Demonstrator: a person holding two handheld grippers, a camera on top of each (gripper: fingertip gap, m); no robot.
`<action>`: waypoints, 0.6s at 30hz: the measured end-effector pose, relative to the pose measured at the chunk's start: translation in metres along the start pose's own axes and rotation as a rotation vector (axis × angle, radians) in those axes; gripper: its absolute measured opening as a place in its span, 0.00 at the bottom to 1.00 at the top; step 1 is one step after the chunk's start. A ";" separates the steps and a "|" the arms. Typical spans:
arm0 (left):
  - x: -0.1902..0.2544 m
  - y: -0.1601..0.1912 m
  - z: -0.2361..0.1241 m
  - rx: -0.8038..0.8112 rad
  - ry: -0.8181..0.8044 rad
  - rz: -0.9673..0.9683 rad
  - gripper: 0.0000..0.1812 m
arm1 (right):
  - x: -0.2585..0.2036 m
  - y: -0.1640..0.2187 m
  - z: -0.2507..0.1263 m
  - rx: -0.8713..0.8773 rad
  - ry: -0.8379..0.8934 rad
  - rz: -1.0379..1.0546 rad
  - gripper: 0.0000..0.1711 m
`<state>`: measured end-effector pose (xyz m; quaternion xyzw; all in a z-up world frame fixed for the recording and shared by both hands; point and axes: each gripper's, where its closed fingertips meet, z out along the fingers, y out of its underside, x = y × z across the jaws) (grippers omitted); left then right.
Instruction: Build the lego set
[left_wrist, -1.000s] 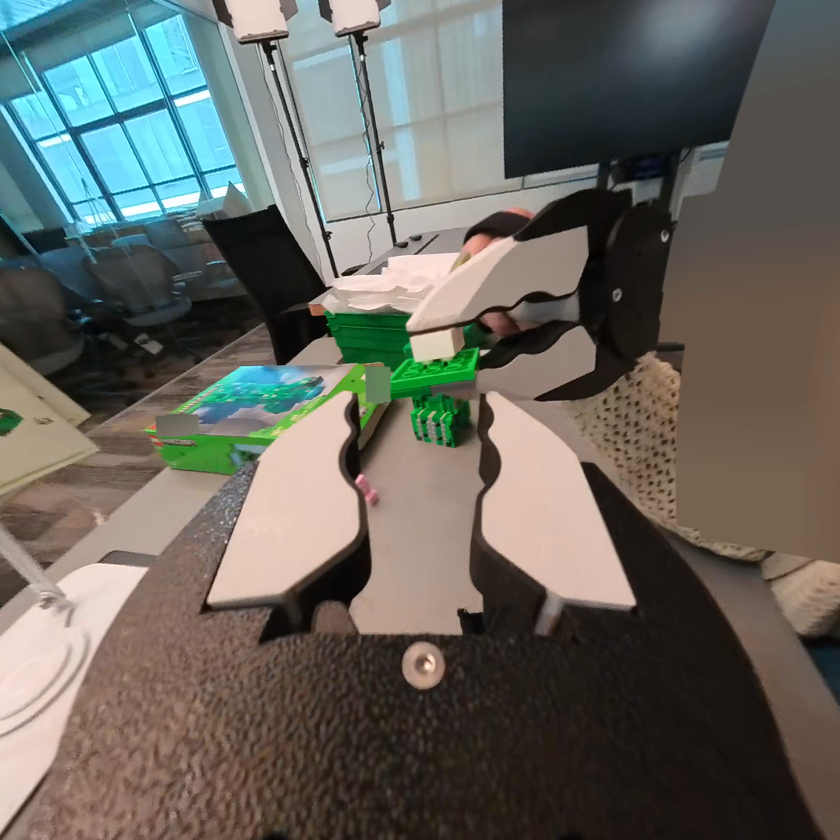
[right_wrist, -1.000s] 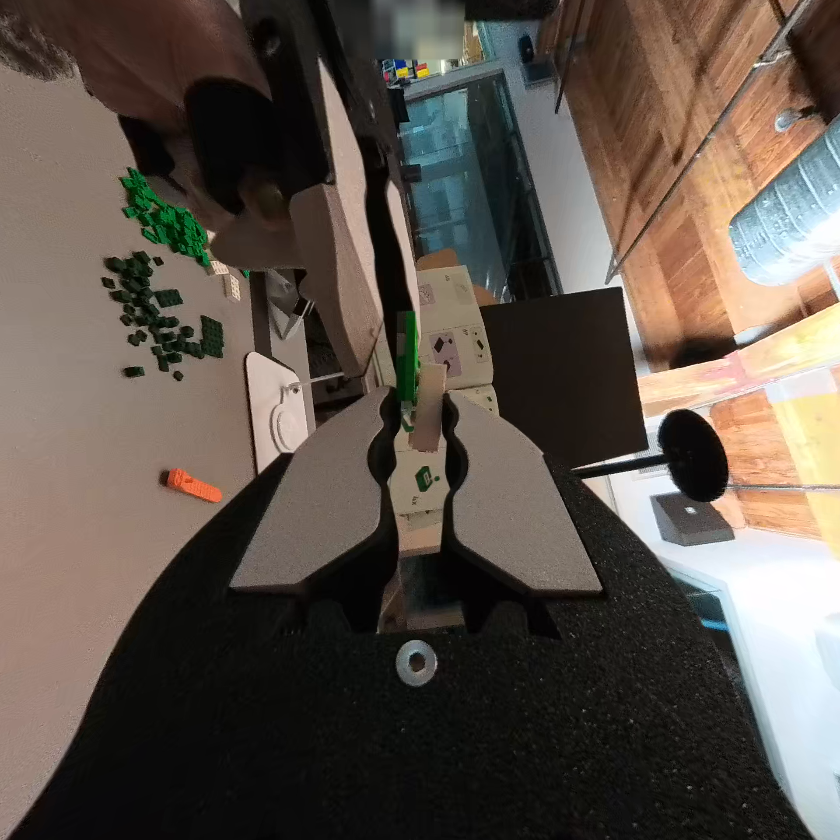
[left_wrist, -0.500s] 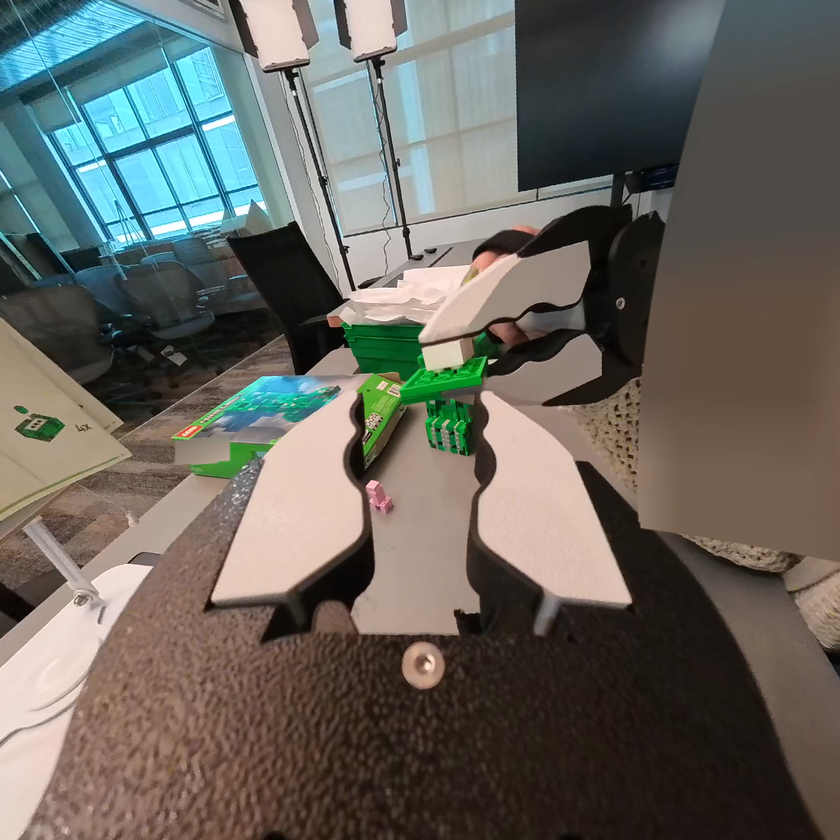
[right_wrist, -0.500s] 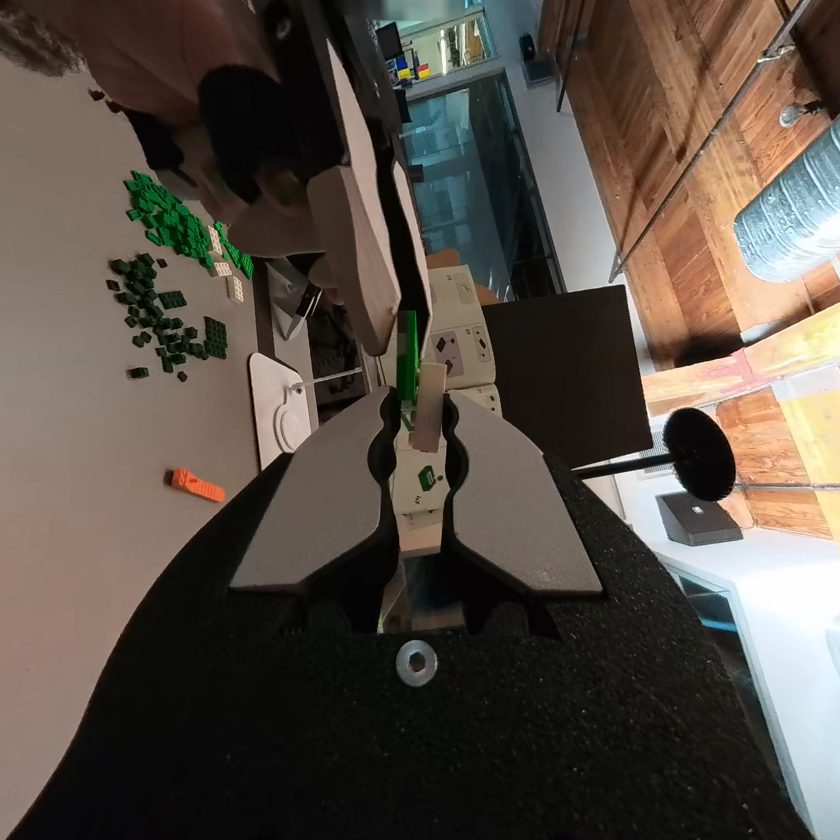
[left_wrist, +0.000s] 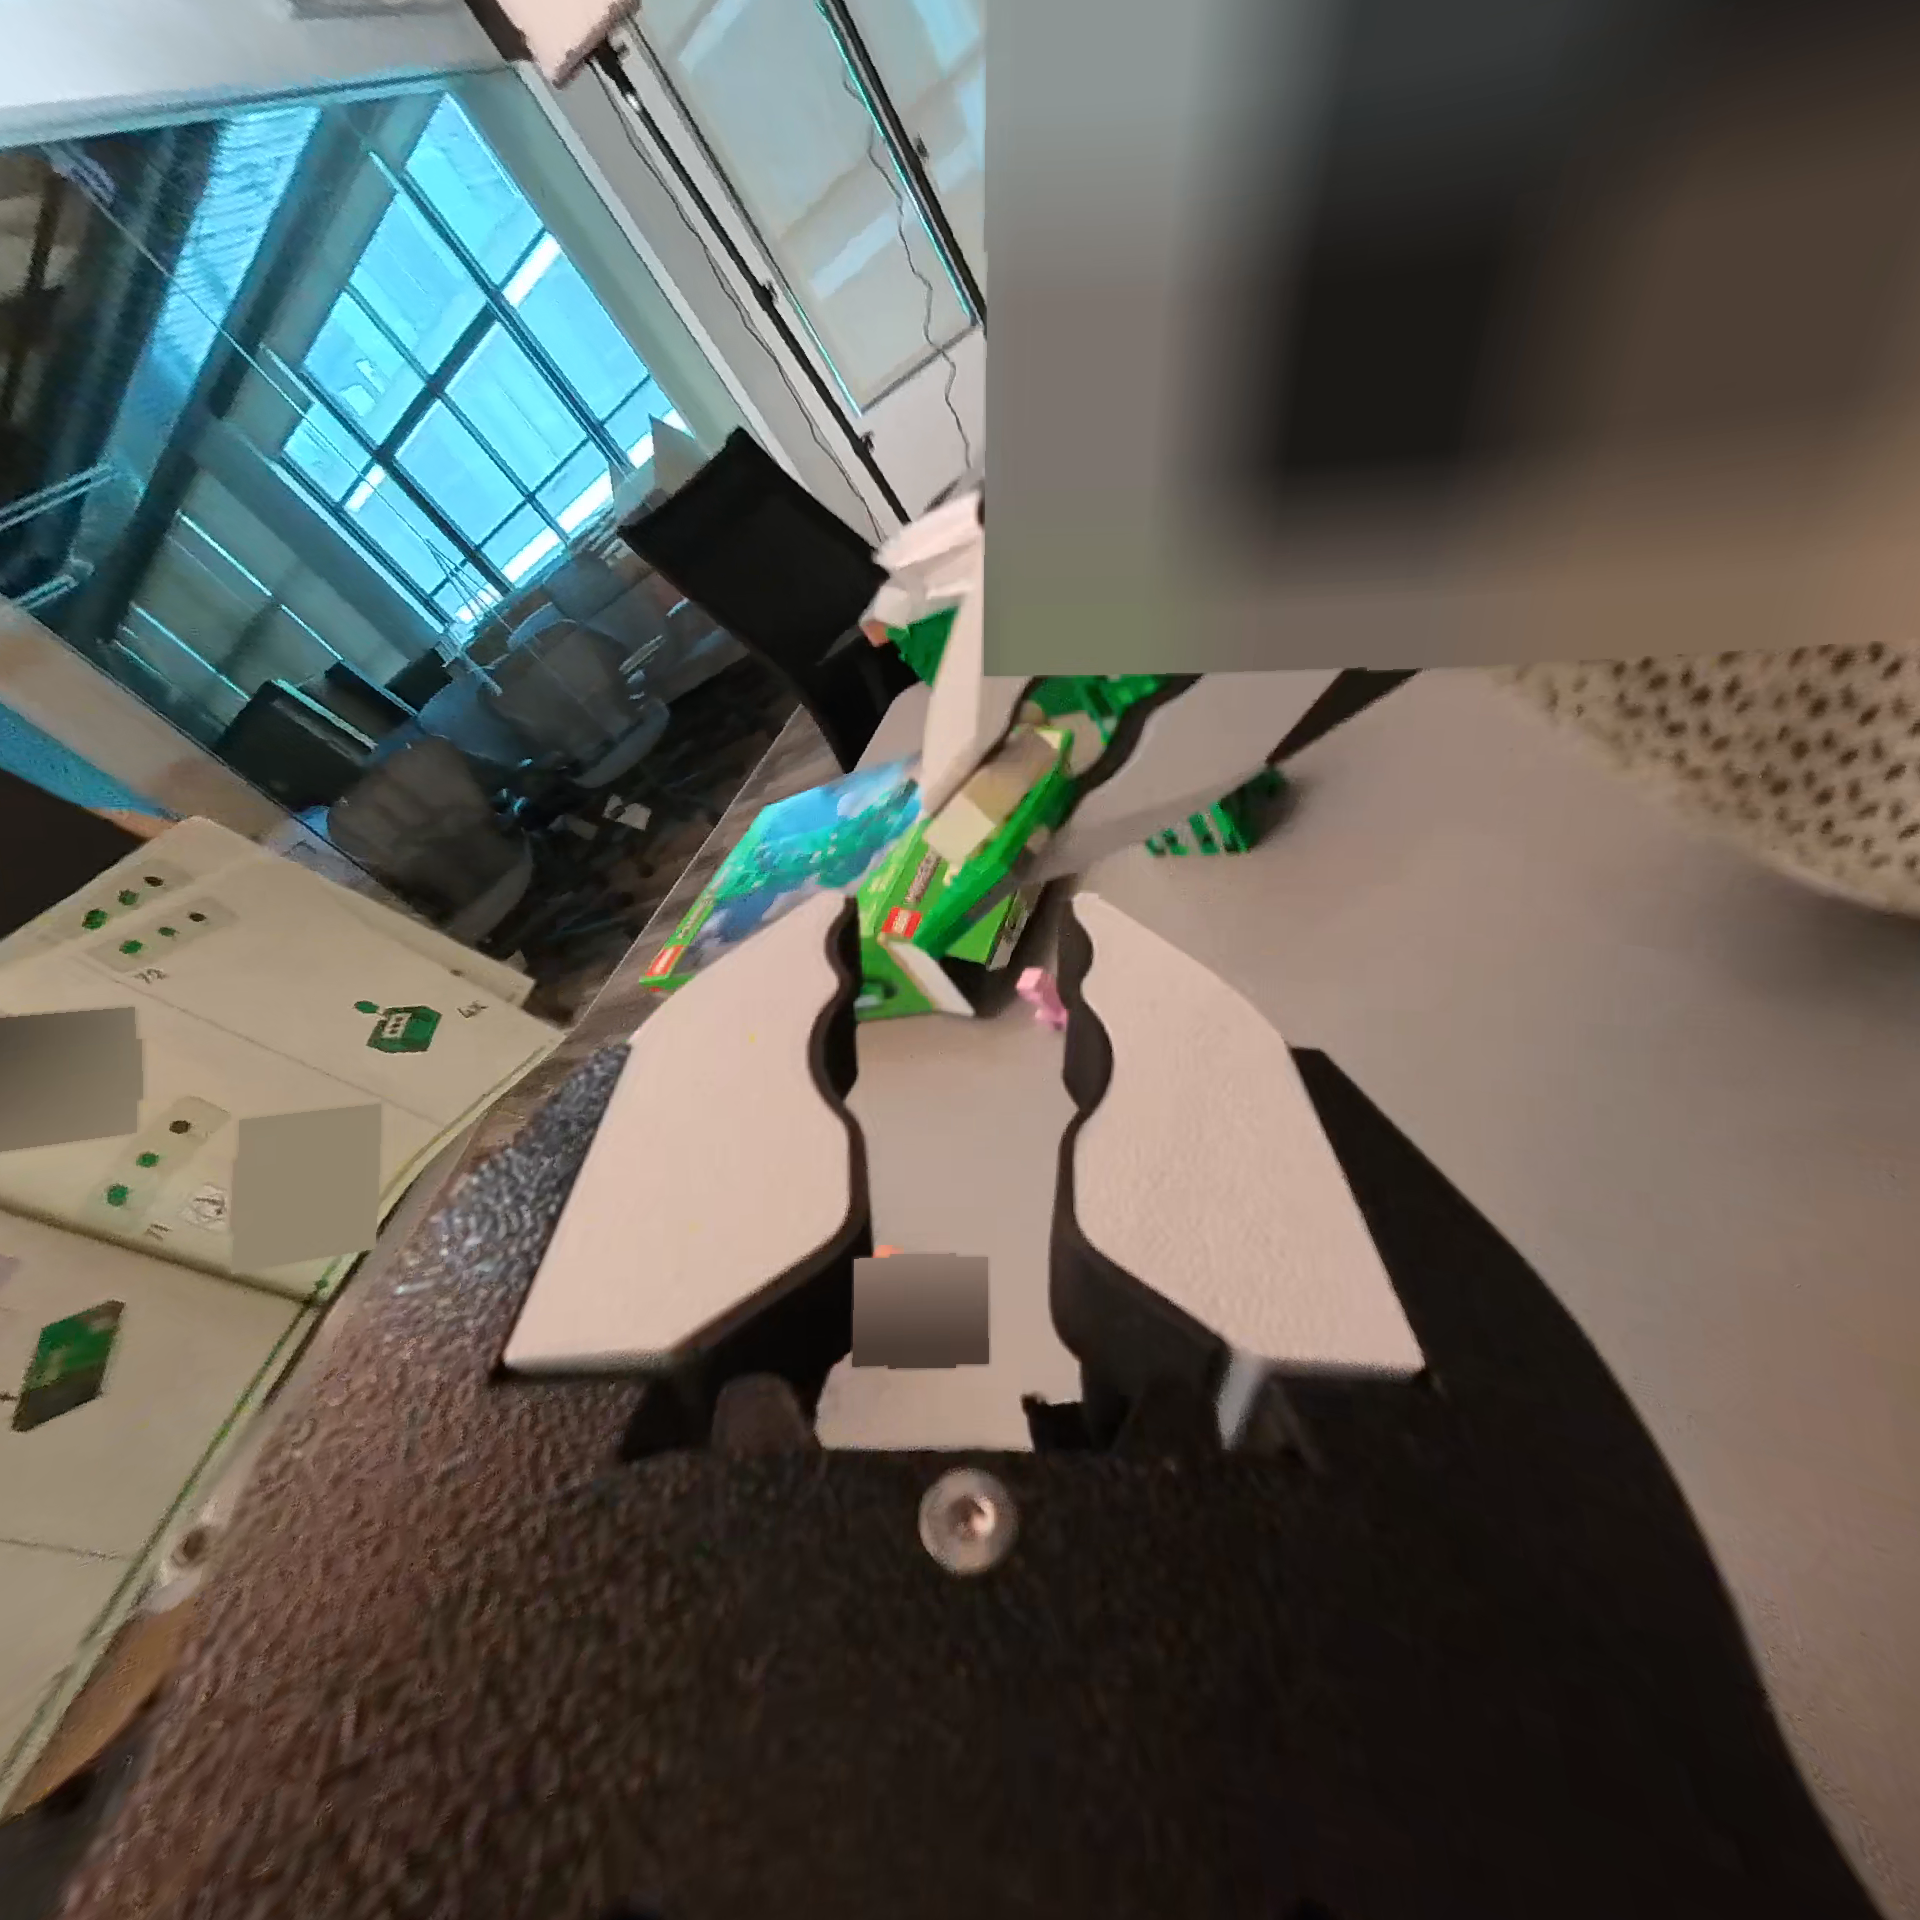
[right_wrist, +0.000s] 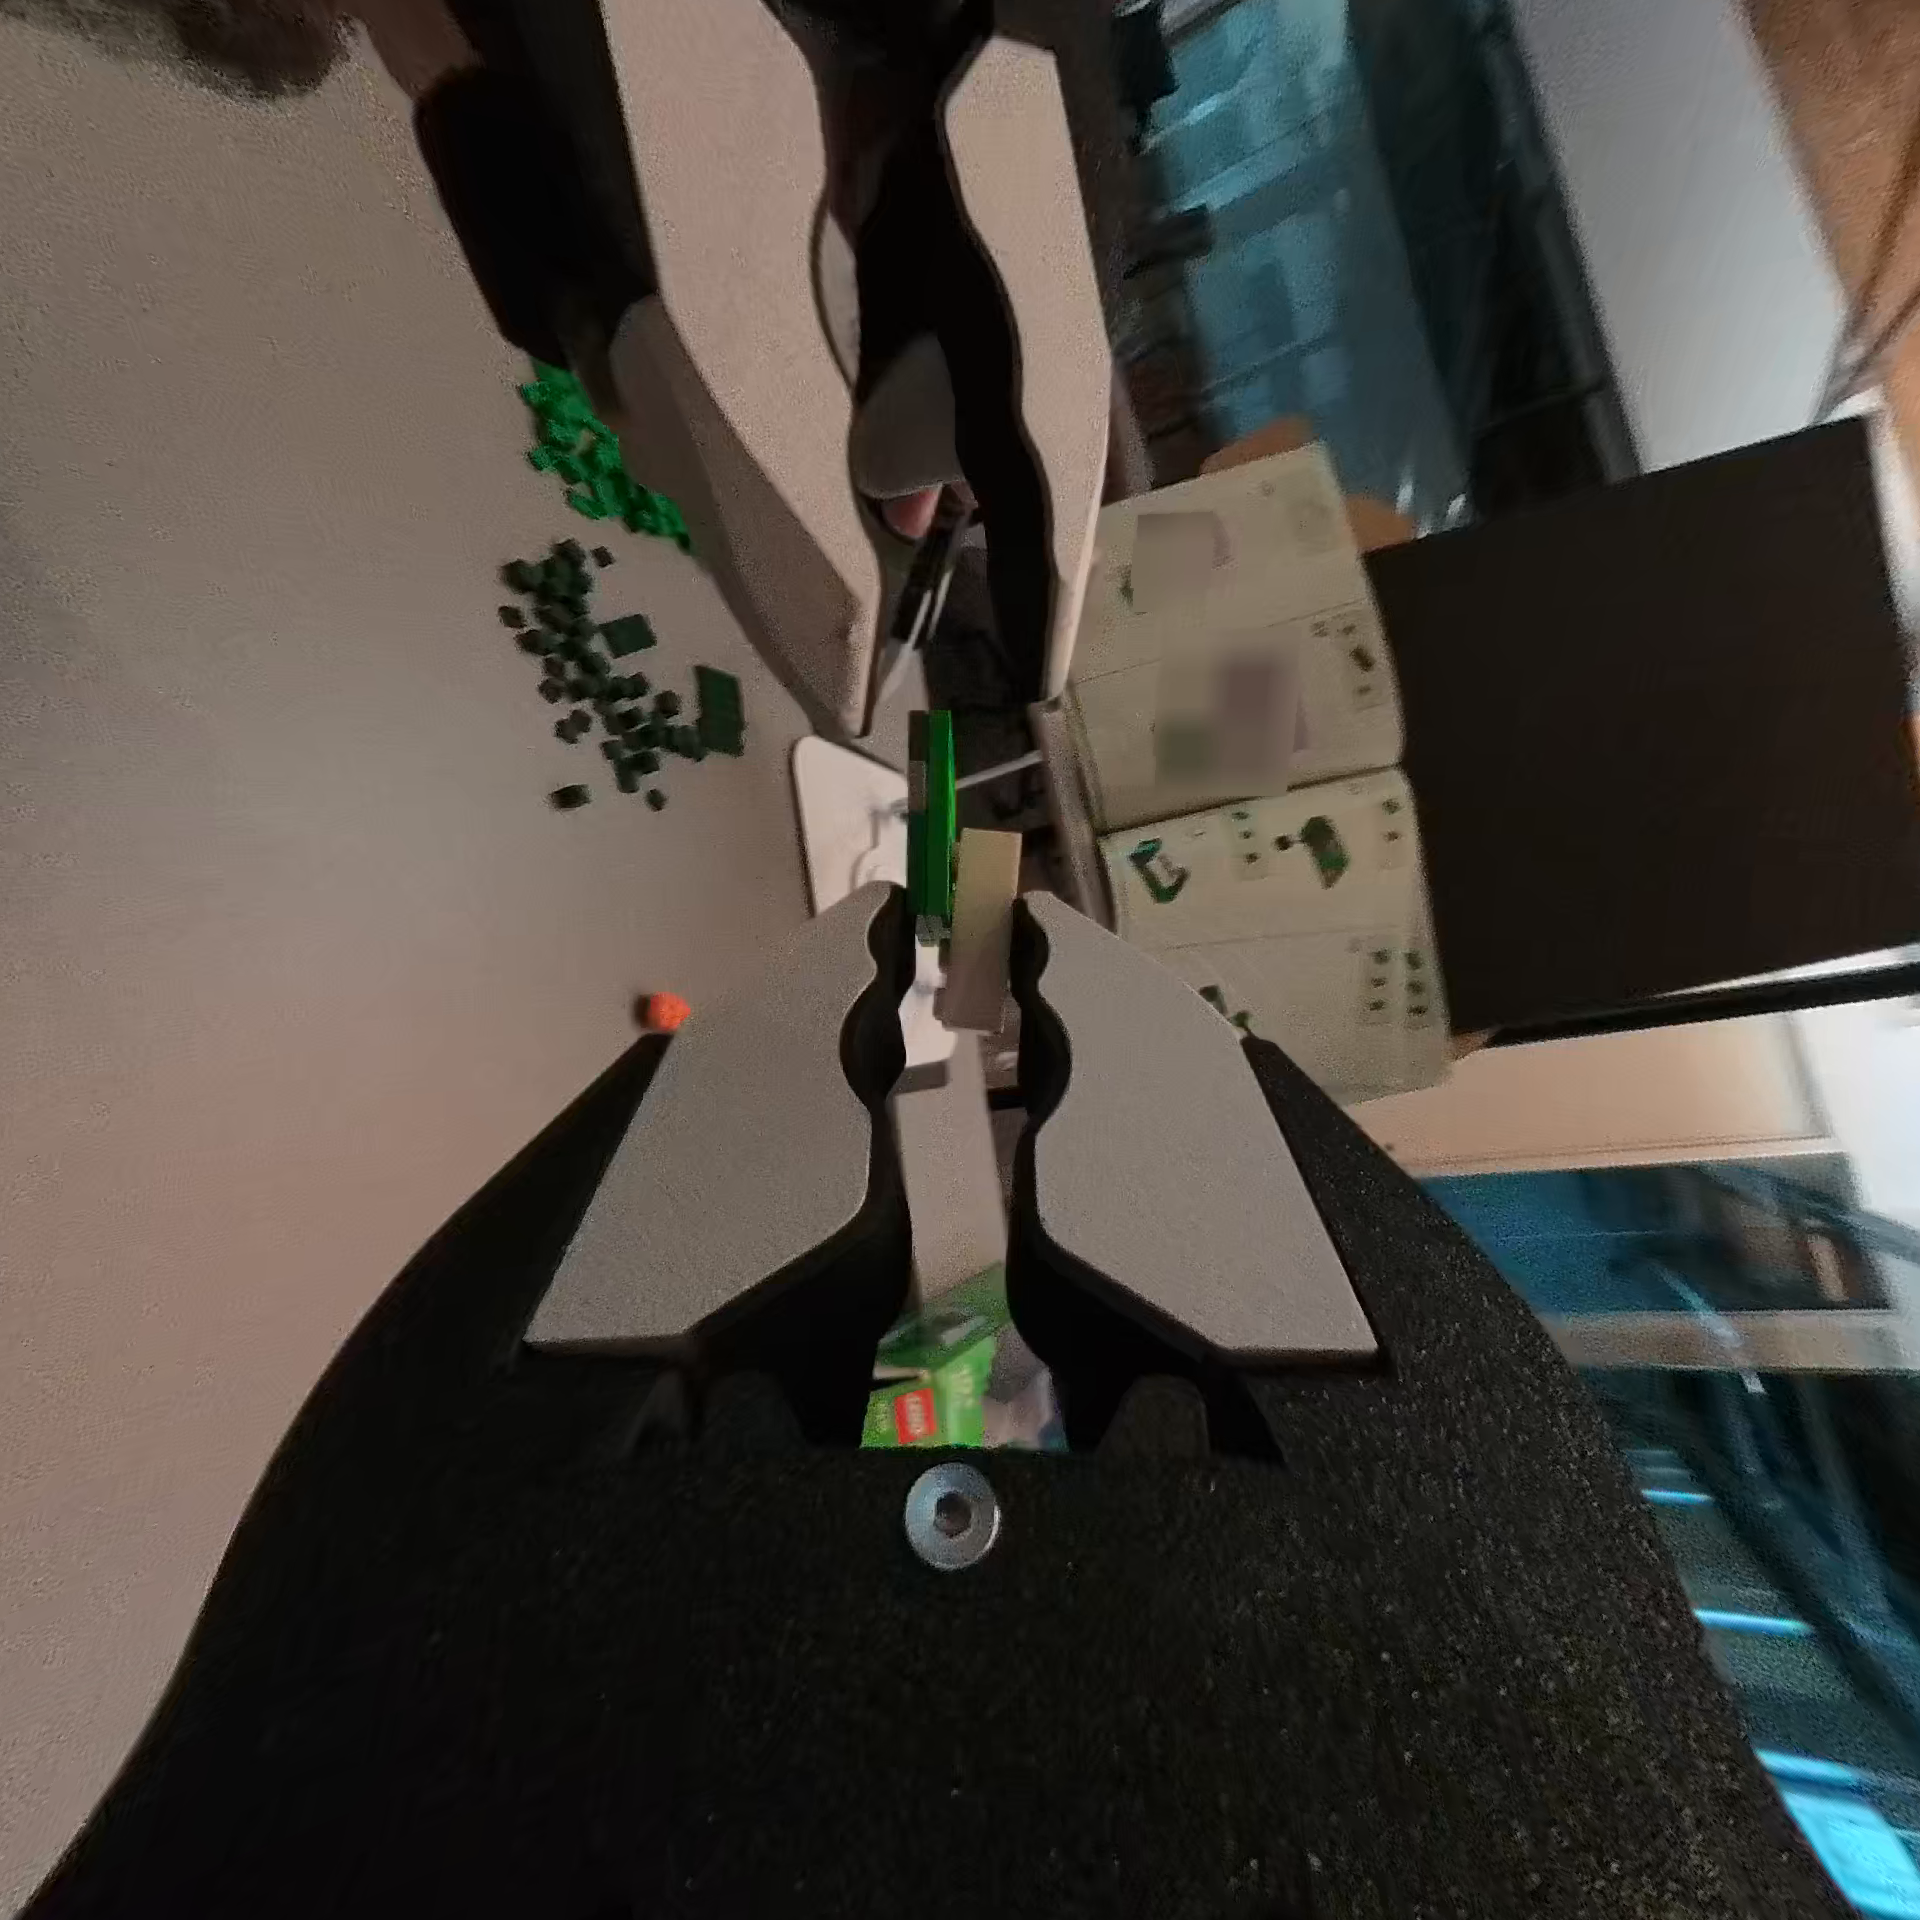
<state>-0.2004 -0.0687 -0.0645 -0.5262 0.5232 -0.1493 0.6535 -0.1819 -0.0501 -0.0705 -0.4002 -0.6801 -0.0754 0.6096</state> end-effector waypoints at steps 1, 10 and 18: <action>0.002 0.004 0.002 -0.021 0.002 0.033 0.20 | -0.001 0.002 0.002 -0.010 -0.013 0.020 0.10; 0.015 0.019 0.013 -0.088 -0.044 0.381 0.17 | -0.023 0.004 0.006 0.010 -0.174 0.096 0.10; 0.023 0.017 0.018 -0.075 -0.021 0.419 0.10 | -0.031 0.001 0.005 0.004 -0.207 0.039 0.10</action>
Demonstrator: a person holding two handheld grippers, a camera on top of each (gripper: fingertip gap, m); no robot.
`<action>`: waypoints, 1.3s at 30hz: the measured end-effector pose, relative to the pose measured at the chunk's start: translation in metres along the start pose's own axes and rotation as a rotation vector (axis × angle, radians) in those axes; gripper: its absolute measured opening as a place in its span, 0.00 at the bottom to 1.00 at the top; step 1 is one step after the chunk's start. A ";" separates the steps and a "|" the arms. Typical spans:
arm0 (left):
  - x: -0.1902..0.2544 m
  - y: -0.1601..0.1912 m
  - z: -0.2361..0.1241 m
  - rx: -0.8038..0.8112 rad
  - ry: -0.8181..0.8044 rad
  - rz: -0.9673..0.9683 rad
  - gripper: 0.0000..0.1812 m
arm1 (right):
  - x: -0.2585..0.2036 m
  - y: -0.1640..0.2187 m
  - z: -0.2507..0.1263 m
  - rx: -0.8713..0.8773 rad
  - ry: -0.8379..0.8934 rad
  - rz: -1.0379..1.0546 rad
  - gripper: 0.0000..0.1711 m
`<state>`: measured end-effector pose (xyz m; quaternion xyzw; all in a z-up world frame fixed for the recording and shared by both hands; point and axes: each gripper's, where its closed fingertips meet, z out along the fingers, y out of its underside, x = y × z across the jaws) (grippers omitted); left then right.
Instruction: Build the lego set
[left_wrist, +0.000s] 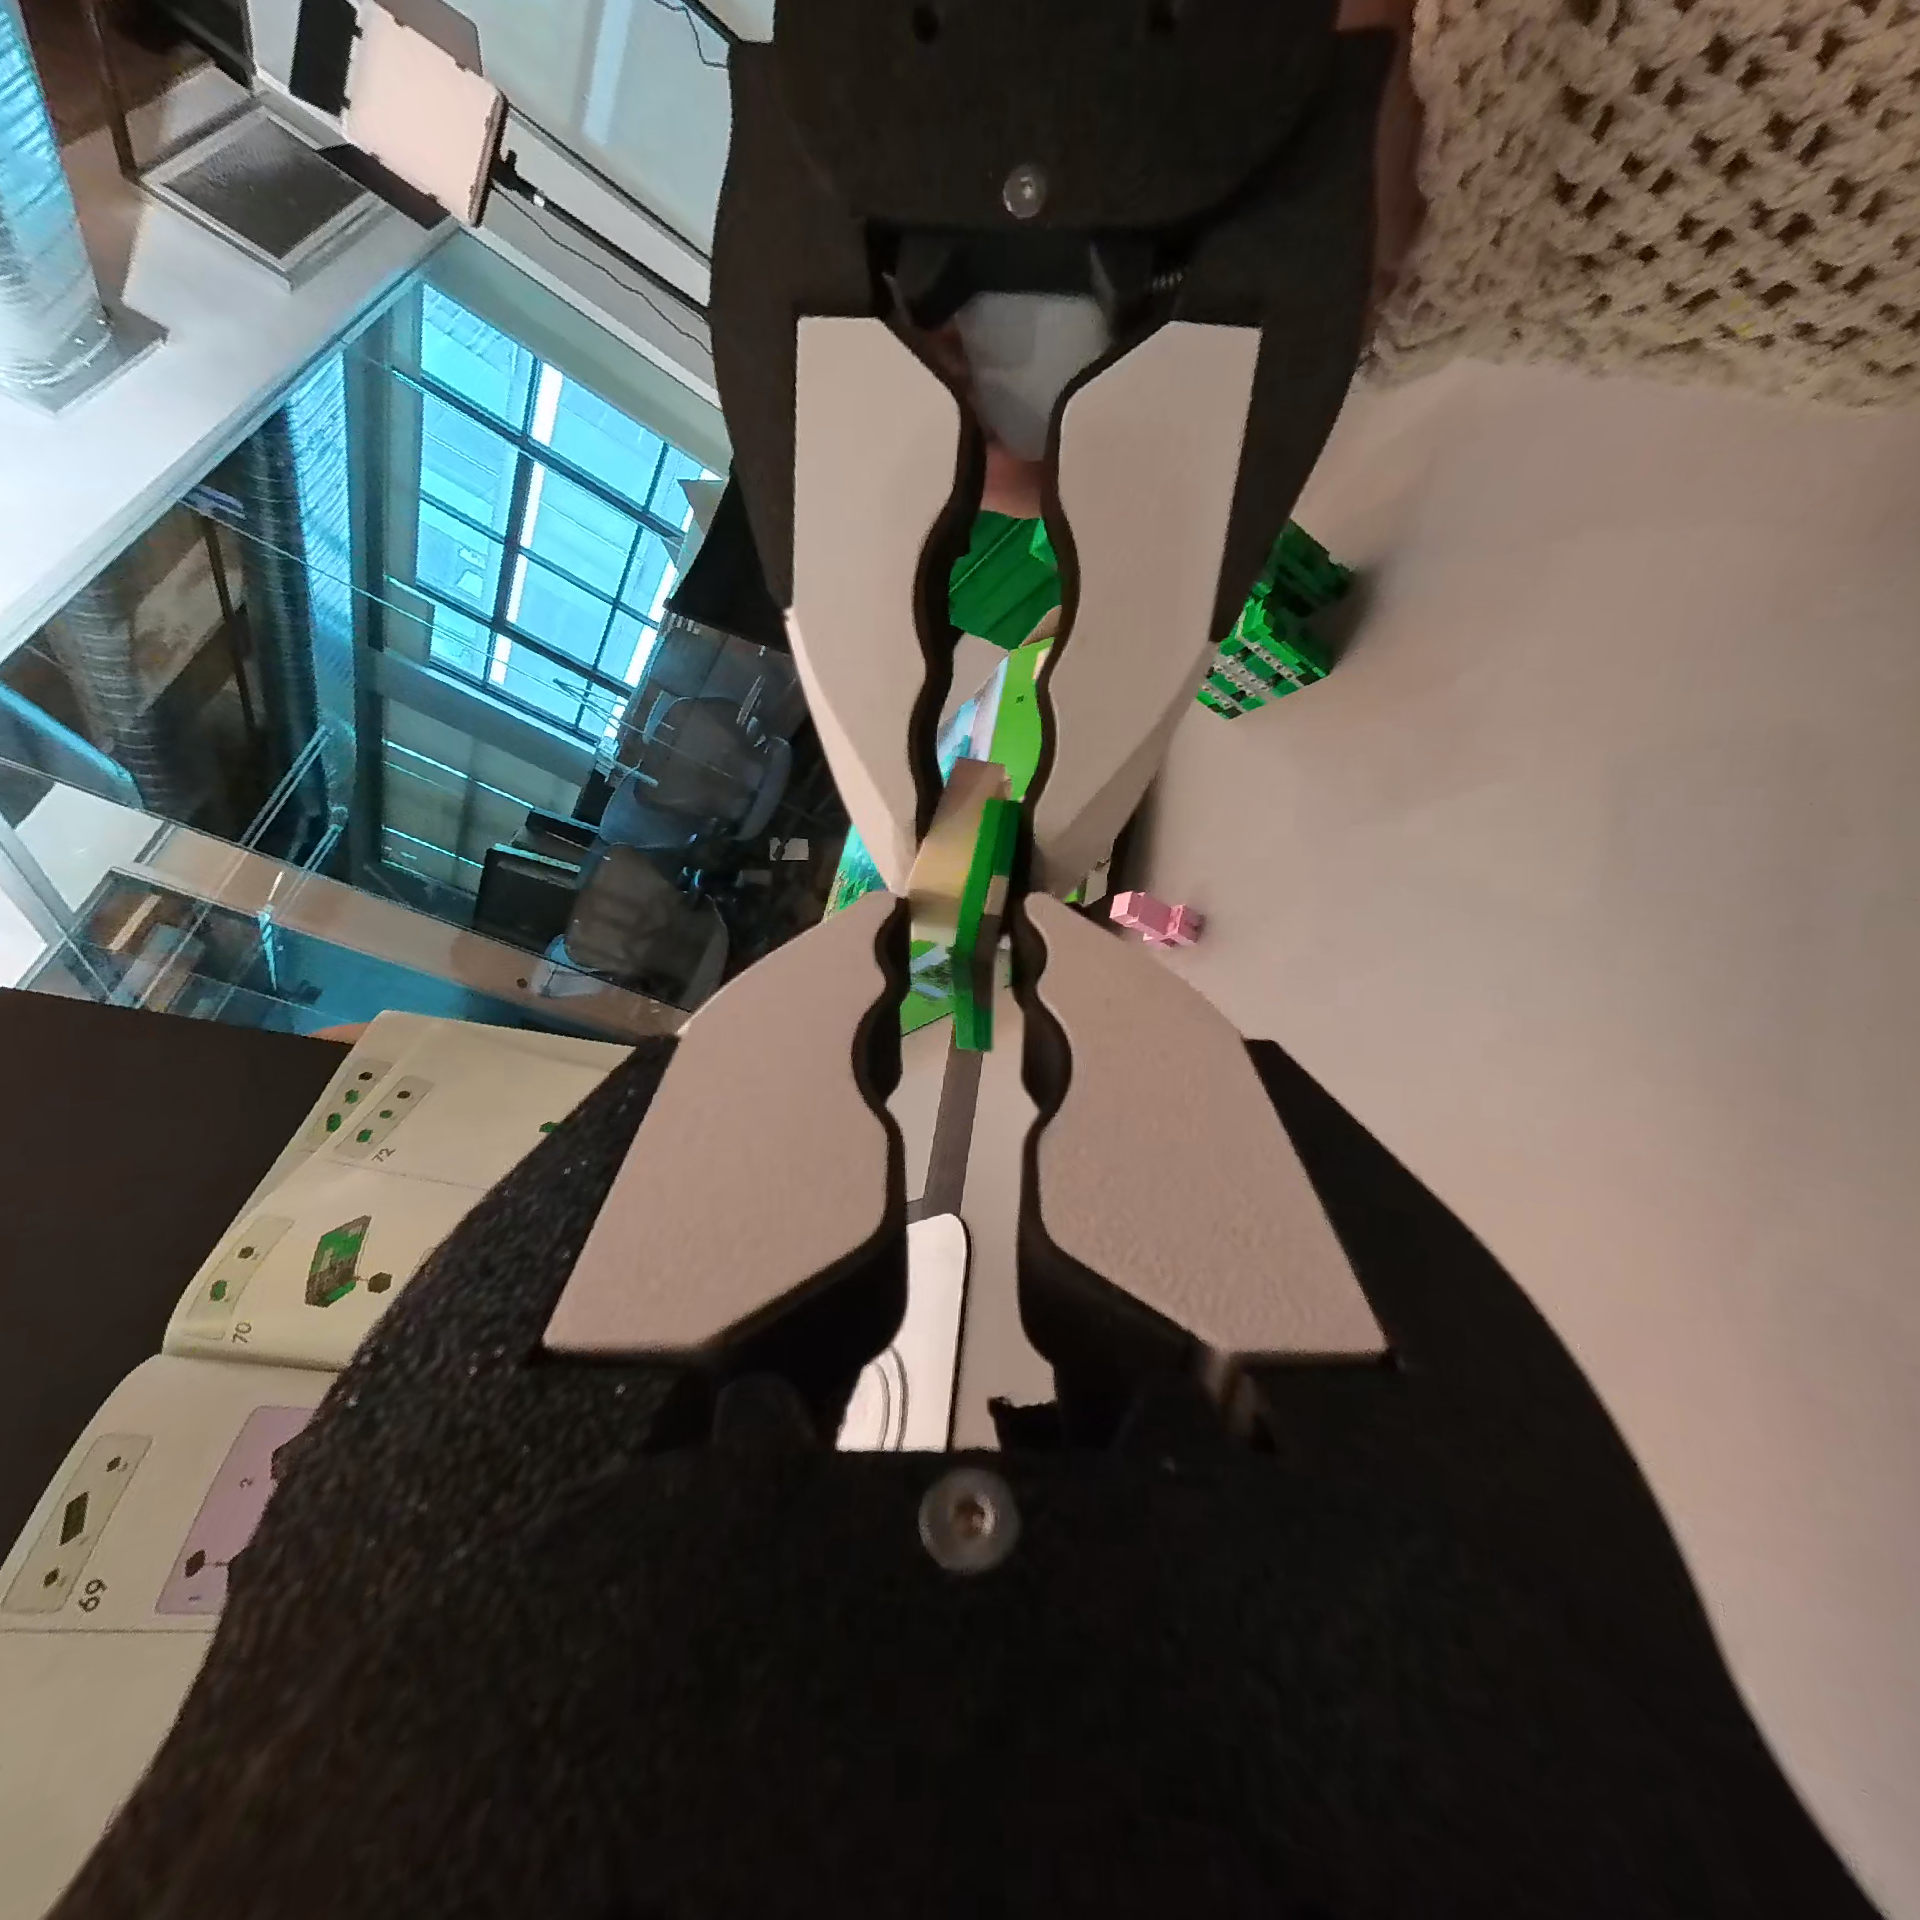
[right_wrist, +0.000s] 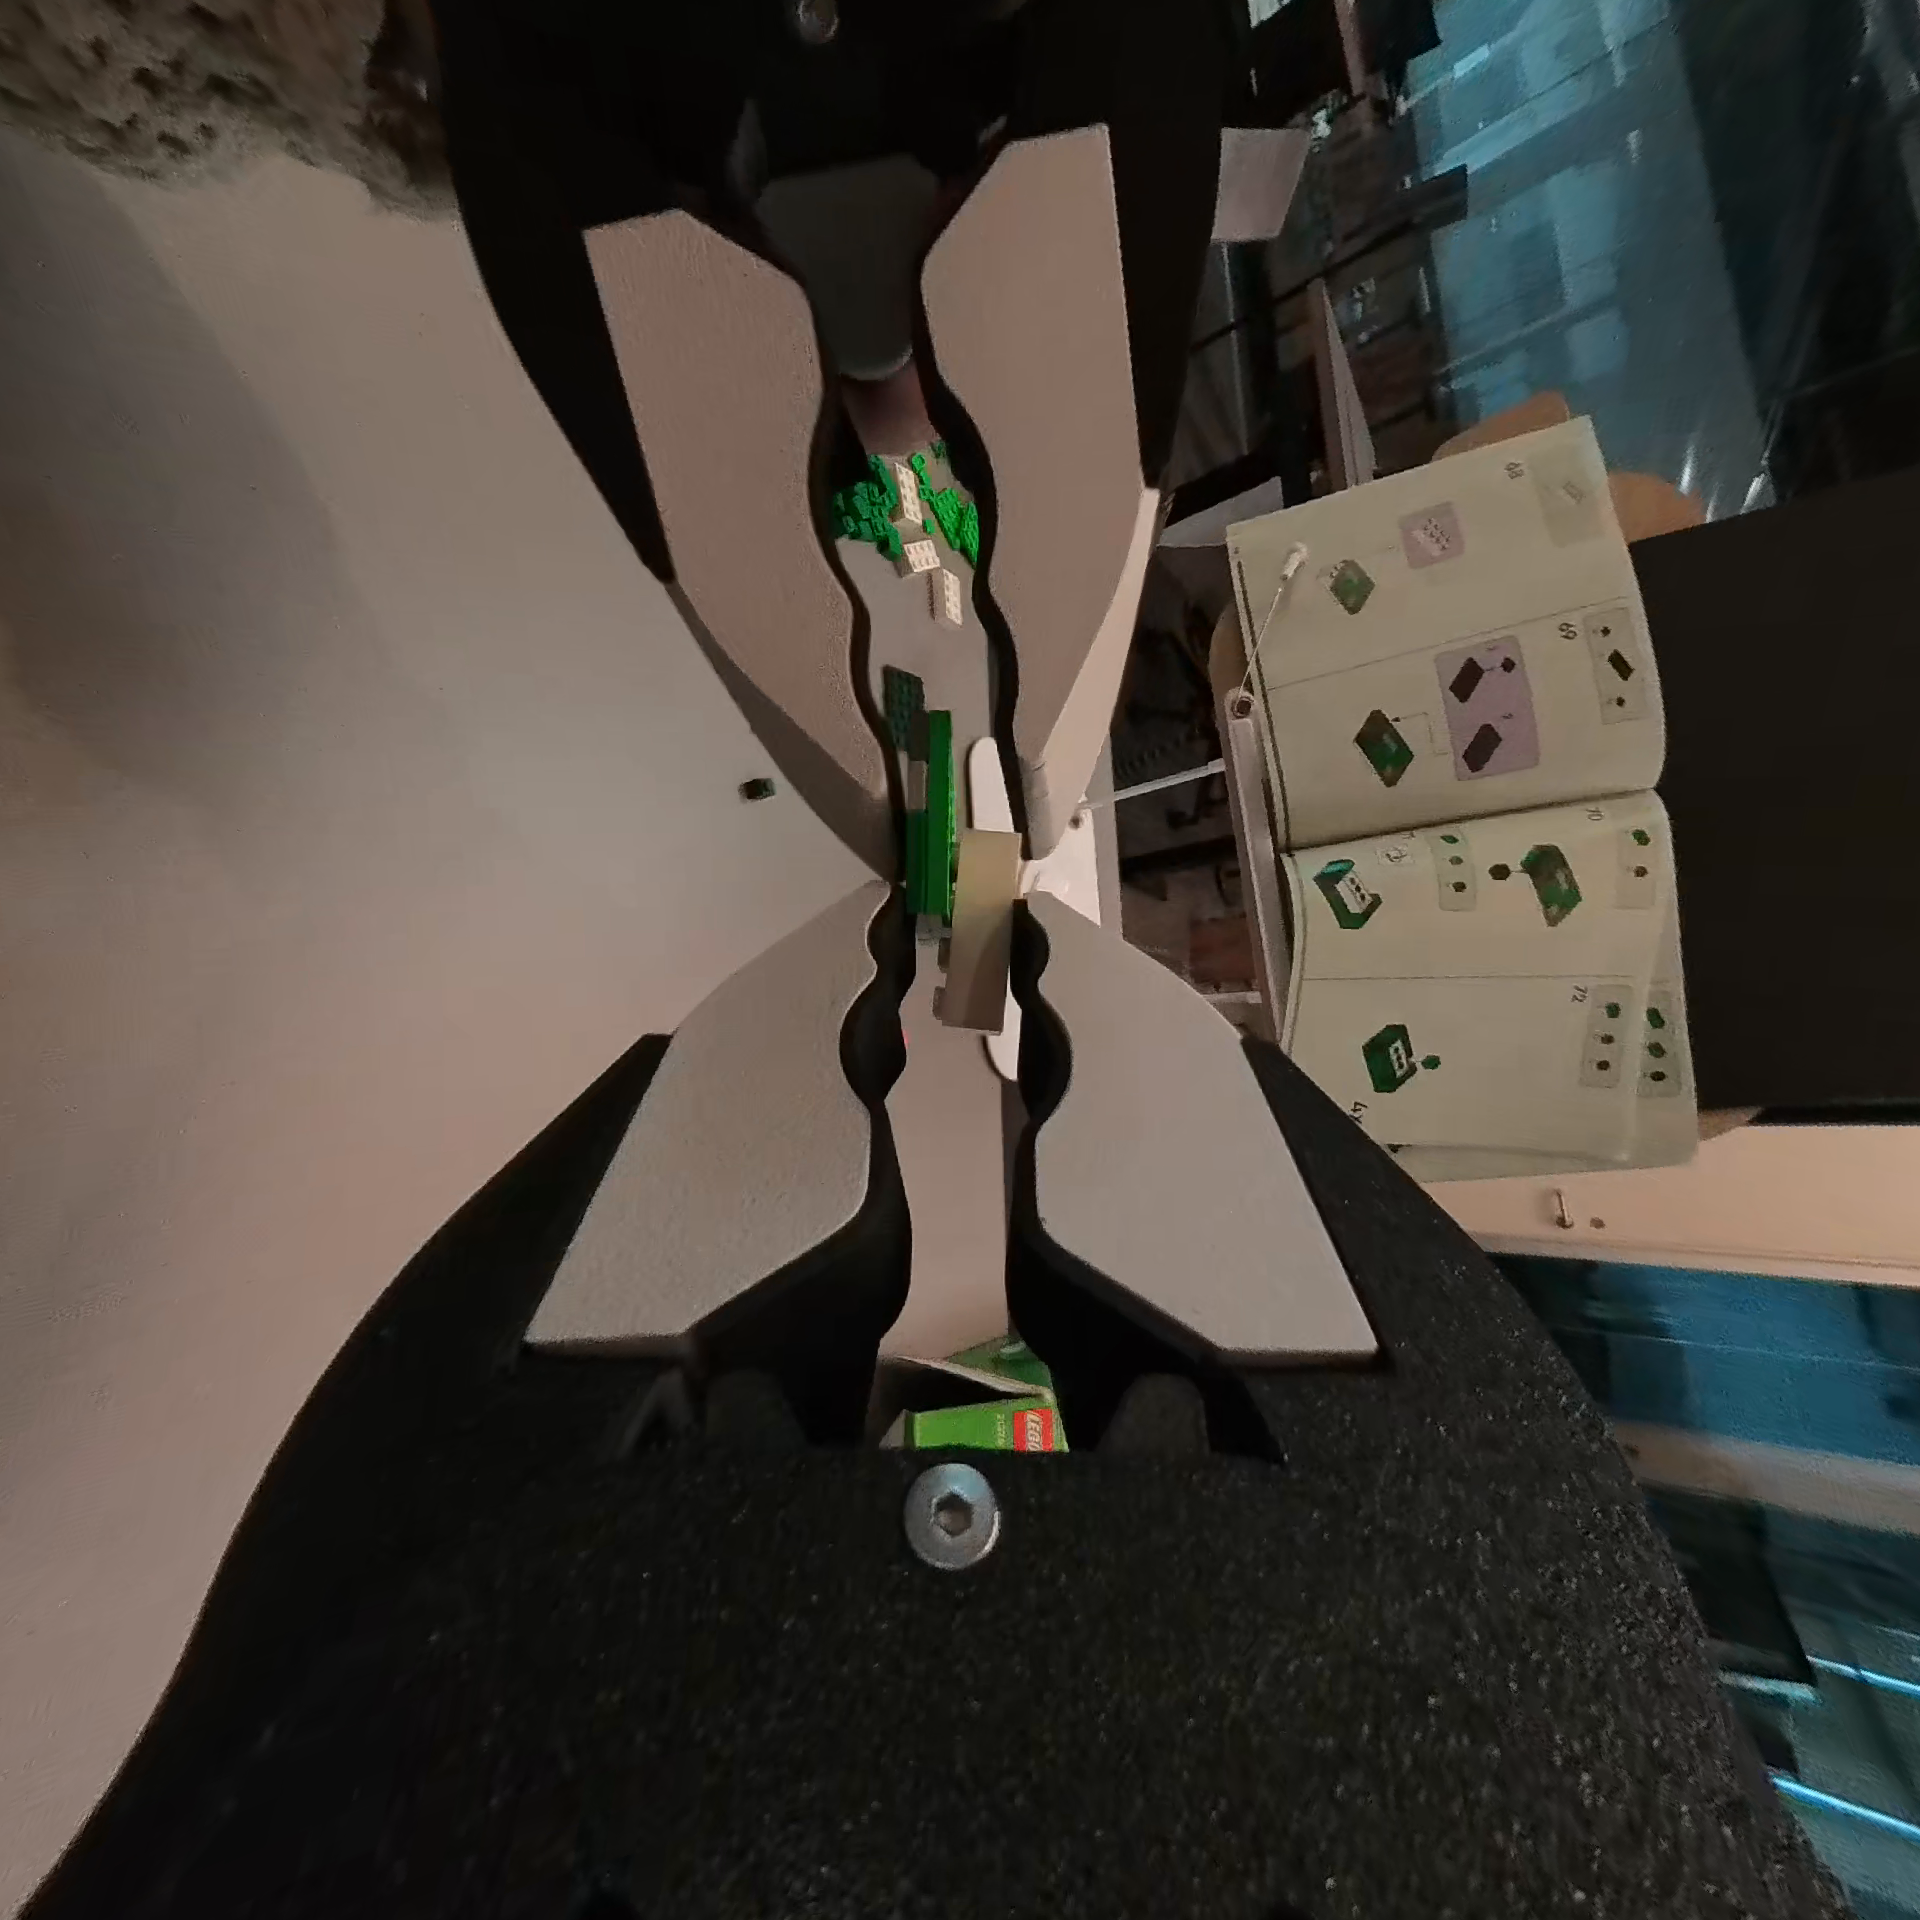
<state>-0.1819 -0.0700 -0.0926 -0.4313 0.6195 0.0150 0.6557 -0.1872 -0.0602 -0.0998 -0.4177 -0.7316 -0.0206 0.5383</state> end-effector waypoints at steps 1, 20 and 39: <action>0.000 0.000 0.000 0.002 0.001 0.001 0.10 | -0.001 0.000 0.000 0.001 -0.003 -0.003 0.10; 0.006 0.004 -0.004 -0.024 0.085 -0.031 0.08 | -0.010 0.000 0.006 -0.032 -0.053 -0.015 0.10; -0.041 -0.019 -0.012 0.304 0.115 -0.869 0.26 | 0.050 -0.022 -0.019 0.044 0.488 -0.294 0.10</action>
